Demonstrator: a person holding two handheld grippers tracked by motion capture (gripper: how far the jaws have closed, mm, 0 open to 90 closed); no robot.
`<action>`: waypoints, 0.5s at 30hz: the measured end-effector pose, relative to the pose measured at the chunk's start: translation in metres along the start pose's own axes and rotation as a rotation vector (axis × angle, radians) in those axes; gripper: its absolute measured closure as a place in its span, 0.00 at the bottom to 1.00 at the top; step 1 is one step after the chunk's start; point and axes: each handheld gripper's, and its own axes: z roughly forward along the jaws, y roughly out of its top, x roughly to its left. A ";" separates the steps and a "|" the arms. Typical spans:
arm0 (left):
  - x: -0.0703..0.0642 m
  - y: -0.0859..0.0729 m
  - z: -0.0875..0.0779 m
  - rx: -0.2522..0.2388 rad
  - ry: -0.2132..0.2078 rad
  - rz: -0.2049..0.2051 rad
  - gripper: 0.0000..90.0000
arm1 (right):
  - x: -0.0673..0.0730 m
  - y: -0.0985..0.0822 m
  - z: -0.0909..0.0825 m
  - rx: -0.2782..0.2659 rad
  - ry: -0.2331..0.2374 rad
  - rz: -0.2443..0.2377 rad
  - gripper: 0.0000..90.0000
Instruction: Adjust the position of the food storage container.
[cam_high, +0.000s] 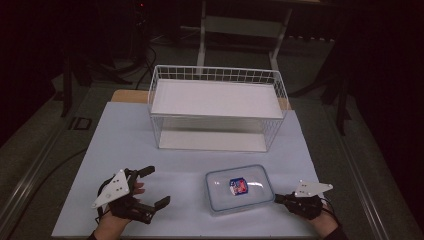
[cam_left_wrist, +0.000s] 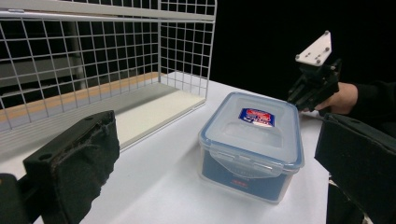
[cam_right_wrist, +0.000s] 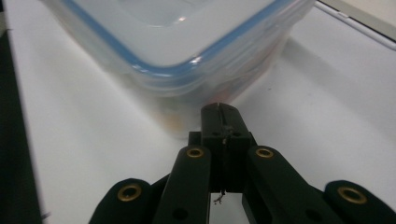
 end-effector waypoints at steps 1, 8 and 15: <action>0.000 0.000 0.000 0.003 0.000 0.000 0.00 | 0.002 0.000 -0.001 0.000 0.001 -0.003 1.00; -0.001 0.000 0.001 0.006 -0.004 0.001 0.00 | 0.008 0.004 -0.002 -0.008 0.024 -0.011 1.00; 0.000 -0.001 0.003 0.014 -0.006 0.000 0.00 | 0.012 0.012 0.011 -0.008 0.067 -0.034 1.00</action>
